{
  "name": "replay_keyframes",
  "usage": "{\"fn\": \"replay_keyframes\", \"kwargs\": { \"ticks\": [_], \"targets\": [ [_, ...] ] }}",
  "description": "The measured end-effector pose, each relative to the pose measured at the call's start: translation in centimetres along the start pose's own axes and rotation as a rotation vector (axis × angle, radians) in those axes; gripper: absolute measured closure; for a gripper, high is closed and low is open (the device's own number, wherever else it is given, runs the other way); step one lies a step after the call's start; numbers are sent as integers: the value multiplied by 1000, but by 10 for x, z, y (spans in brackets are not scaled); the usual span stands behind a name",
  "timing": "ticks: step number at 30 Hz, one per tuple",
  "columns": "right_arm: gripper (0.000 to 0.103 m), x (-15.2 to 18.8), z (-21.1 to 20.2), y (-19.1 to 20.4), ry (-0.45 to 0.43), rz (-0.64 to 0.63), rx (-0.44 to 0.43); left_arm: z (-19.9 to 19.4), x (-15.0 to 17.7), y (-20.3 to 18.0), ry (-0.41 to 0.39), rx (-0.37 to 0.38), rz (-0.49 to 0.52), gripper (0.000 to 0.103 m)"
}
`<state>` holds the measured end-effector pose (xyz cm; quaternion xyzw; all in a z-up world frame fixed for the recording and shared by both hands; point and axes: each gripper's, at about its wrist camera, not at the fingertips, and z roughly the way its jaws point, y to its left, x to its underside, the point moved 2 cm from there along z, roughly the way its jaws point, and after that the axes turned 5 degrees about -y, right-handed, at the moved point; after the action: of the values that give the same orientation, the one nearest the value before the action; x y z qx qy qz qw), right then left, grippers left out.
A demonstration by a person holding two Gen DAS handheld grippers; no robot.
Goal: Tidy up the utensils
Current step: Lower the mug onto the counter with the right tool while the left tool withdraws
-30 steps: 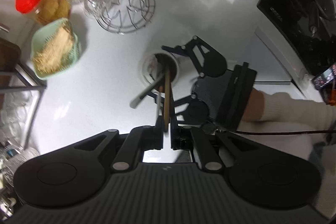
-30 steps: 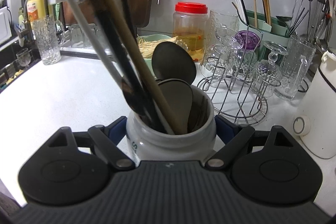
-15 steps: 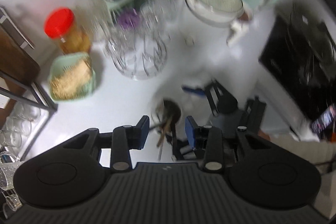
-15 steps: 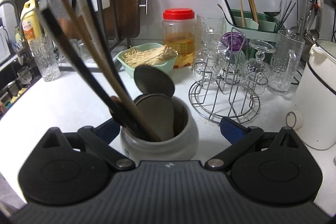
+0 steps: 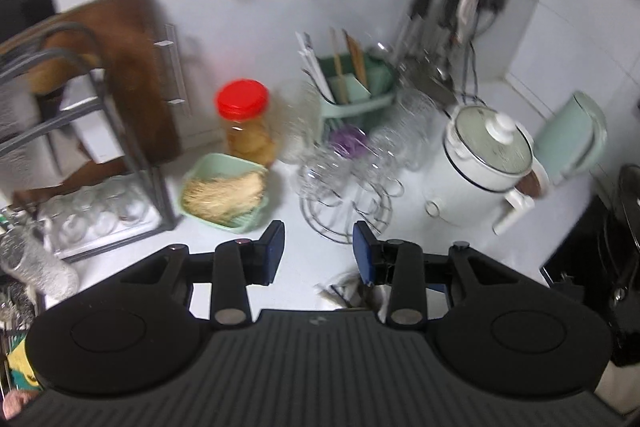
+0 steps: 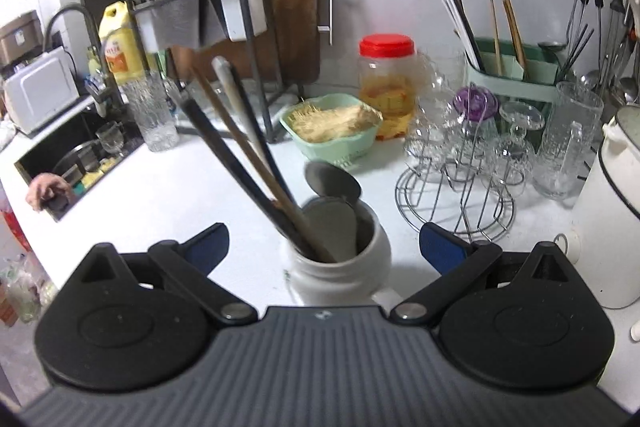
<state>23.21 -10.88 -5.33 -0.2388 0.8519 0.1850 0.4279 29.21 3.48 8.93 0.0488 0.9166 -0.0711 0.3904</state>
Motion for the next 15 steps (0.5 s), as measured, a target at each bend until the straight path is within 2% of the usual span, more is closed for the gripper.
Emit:
{"fn": "replay_keyframes", "kwargs": {
  "ticks": [4,7,10,15],
  "targets": [
    [0,-13,-20,12,-51,31,32,-29,14,14,-91,-72,-8,60],
    [0,-24,-35,22,-93,55,80,-50,28,26,-138,-66,-34,60],
    [0,-35,-53,30,-138,83,127,-71,47,32,-193,-104,-37,60],
    [0,-47,-85,48,-205,82,191,-99,77,40,-249,-67,-102,60]
  ]
}}
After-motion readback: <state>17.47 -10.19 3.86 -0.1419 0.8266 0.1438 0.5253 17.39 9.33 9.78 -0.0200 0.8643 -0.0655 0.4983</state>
